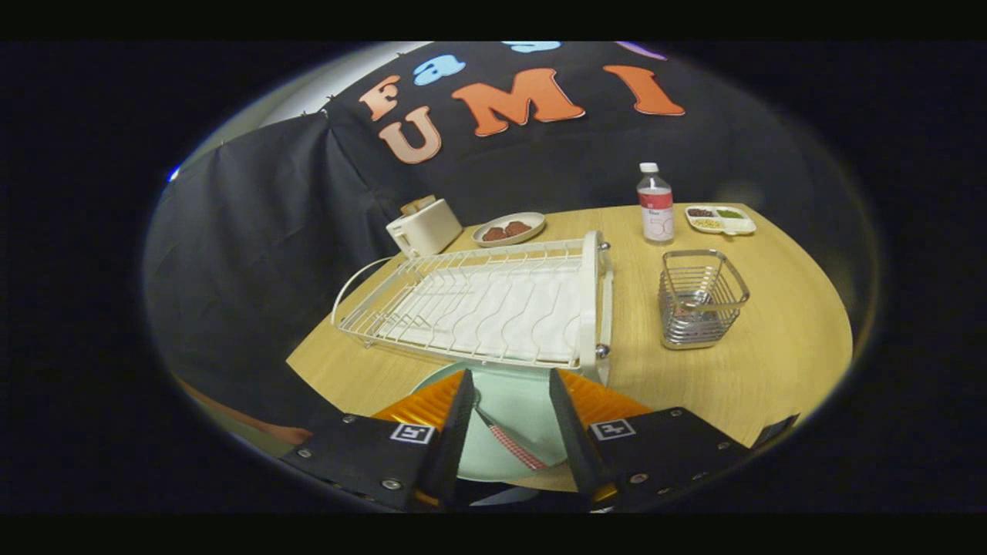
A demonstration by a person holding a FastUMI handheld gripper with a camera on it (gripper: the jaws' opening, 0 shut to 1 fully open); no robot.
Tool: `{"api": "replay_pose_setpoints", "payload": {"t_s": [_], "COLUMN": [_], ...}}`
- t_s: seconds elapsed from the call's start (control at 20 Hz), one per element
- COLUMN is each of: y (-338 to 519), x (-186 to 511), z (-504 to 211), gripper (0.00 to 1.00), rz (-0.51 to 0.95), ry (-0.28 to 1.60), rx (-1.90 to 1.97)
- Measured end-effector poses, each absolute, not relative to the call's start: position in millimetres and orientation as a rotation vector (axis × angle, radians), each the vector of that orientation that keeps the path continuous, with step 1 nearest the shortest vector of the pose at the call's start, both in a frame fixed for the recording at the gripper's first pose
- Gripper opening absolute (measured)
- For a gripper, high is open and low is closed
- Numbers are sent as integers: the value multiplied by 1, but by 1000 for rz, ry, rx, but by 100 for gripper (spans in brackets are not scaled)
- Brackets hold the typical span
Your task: Take the plate from the dish rack, then take the spoon from the basket and place it into the plate.
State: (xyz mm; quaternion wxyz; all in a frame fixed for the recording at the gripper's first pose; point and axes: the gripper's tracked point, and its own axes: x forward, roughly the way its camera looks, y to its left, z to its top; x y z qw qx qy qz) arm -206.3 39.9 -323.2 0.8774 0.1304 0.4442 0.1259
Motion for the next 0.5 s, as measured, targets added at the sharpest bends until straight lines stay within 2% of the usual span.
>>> {"api": "replay_pose_setpoints", "payload": {"t_s": [0.3,0.5], "y": [-2,-30], "x": [-145,-105], "z": [-247,-184], "gripper": [84,92], "rz": [165,93], "ry": [706,520], "rx": [209,130]}}
